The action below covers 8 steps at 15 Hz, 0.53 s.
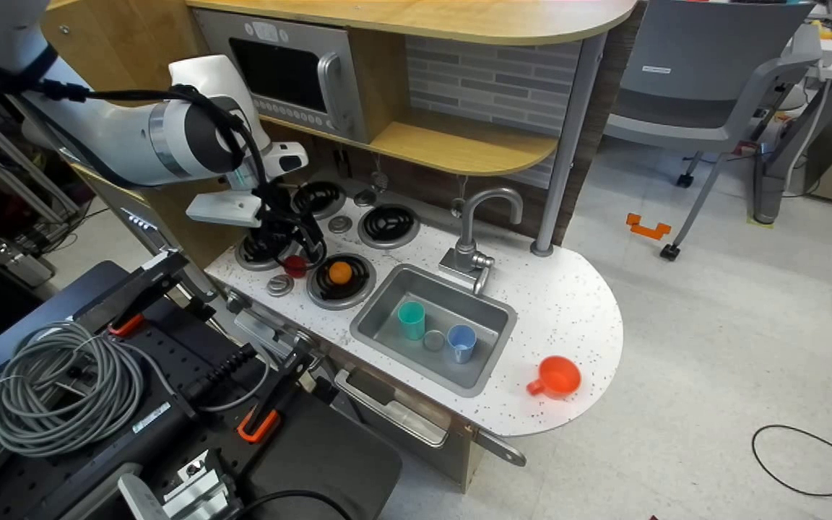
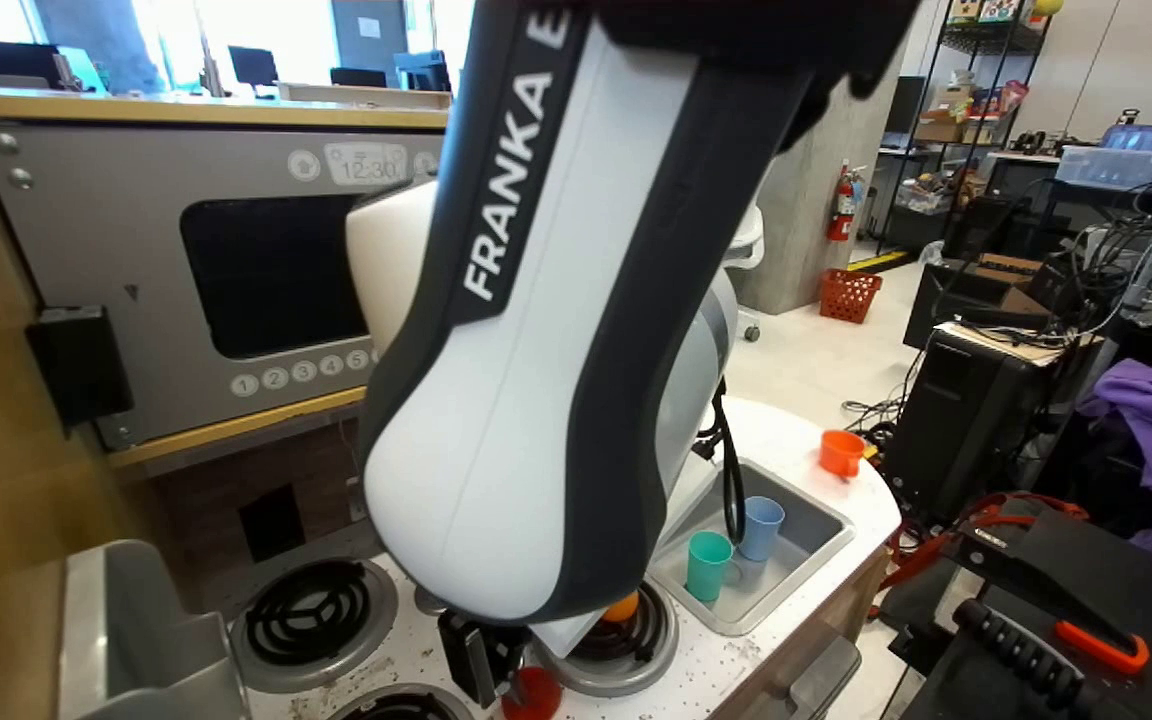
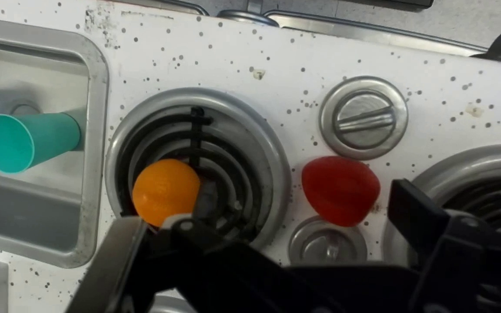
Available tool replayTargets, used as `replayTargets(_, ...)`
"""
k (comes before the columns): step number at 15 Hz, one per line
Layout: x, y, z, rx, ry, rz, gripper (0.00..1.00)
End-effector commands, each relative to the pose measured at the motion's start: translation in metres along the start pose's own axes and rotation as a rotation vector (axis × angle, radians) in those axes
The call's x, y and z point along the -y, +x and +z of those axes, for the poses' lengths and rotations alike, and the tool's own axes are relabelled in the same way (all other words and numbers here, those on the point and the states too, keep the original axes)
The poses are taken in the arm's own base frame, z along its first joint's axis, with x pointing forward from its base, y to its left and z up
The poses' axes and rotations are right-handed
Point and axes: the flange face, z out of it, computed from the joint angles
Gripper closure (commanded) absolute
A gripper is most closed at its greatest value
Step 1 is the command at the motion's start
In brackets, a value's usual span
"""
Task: Pick up the red object from the middle of the stove and put it on the back left plate
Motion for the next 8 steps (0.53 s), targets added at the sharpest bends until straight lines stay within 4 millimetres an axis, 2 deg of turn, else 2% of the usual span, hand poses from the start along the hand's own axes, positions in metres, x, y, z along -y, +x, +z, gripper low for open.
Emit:
replayTargets(1,0.005,0.014,0.017,-0.029,0.018,-0.036,0.0)
replayTargets(8,0.026,0.012,0.04,-0.005,0.034,-0.125,0.0)
